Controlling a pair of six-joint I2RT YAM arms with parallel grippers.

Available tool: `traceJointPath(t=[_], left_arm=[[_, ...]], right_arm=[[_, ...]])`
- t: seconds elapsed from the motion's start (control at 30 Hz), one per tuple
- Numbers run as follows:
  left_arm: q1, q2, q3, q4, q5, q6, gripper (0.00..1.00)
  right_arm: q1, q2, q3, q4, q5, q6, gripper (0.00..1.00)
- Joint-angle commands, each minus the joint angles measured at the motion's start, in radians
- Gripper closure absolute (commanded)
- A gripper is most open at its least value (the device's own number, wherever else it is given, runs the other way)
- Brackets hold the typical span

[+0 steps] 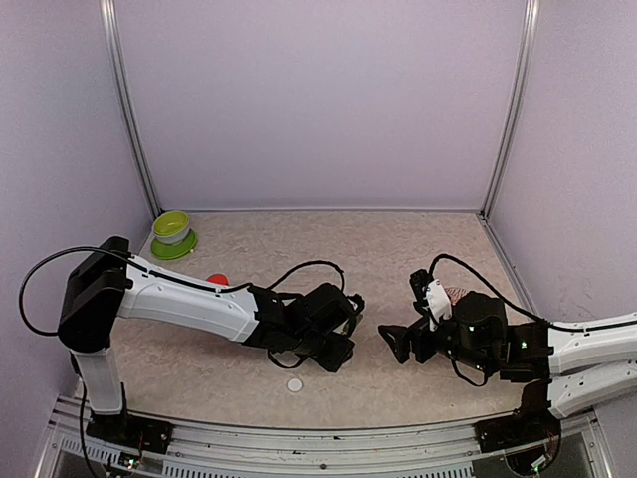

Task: Sort the pills into containers
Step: Pick up the pill bottle from the center of the board.

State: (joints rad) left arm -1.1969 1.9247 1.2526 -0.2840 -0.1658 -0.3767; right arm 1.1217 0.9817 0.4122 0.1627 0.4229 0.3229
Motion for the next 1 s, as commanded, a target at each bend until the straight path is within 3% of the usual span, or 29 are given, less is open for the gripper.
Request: traceJointPath(t=[0.0, 0.5, 0.97], left_arm=[[0.003, 0.012, 0.048, 0.011, 0.001, 0.030, 0.51], [0.013, 0.036, 0.052, 0.007, -0.002, 0.041, 0.54], [0.009, -0.012, 0.028, 0.048, 0.017, 0.041, 0.75]], right_arm=[[-0.007, -0.012, -0.013, 0.026, -0.003, 0.001, 0.02], [-0.007, -0.006, -0.020, 0.033, -0.007, 0.005, 0.02], [-0.007, 0.027, -0.033, 0.075, -0.035, -0.013, 0.03]])
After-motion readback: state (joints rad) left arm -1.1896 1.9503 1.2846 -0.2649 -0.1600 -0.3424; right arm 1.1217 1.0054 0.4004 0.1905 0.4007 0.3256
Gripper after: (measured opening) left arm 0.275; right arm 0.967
